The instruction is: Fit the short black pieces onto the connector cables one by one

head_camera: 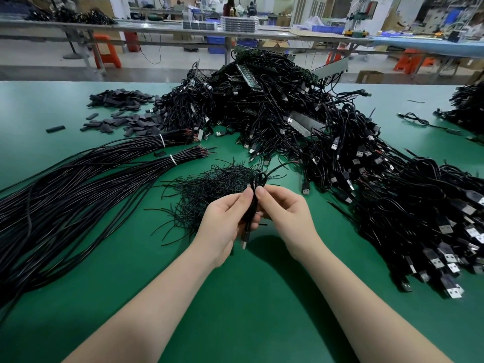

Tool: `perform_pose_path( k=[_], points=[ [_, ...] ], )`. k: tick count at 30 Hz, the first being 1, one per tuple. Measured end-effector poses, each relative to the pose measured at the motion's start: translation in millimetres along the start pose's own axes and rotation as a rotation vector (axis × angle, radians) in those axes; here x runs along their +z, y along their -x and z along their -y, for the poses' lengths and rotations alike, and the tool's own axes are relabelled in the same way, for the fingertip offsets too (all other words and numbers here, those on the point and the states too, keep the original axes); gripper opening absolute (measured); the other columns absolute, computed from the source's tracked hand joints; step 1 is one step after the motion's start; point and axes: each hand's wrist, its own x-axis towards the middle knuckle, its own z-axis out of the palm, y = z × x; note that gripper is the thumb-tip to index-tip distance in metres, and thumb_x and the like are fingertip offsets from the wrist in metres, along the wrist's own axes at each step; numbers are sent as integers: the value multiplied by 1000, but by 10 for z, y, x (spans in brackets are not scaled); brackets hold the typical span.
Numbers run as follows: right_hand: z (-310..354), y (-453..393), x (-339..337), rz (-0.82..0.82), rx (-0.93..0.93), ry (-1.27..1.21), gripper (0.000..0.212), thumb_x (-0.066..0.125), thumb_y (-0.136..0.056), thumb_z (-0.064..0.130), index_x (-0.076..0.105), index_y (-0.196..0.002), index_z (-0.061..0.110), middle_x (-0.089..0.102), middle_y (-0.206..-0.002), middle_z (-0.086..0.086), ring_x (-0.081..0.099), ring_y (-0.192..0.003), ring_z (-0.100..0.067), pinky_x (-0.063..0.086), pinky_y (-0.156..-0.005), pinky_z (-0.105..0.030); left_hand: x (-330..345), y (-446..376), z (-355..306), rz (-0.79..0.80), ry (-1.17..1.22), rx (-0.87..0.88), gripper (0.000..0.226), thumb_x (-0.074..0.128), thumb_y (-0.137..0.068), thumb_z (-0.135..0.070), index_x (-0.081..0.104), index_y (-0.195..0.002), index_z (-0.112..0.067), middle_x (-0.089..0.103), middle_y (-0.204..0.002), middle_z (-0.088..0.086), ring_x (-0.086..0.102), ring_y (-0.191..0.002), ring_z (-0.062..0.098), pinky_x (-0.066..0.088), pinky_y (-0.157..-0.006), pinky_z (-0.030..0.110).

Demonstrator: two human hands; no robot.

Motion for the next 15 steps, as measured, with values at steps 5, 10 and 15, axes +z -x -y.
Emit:
perform_pose_path(
  k=[5,10,15],
  points=[
    [7,2,5,-5,26,-29,30,60,-88,37,72,-83,10,61,-66,0,56,-63,-13,52,-67,-28,-22,-5,-4,43,64,-33,21,69,-75,-35,78,-73,-16,68,-69,1,61,-60,8,52,-55,19],
    [-42,9,-44,-47,8,-51,29,61,-86,34,72,-91,7,65,-73,-5,59,-63,-14,53,-65,-28,-11,-10,59,21,71,17,16,73,-71,-29,79,-76,-15,71,-73,7,64,-65,12,54,-60,23],
    [-95,17,-75,-81,-127,161,21,53,-99,17,73,-93,18,73,-86,5,64,-83,-7,51,-76,-20,-29,-40,102,-137,-143,190,5,79,-78,-14,76,-76,-17,74,-70,2,68,-66,12,55,-64,24]
  ],
)
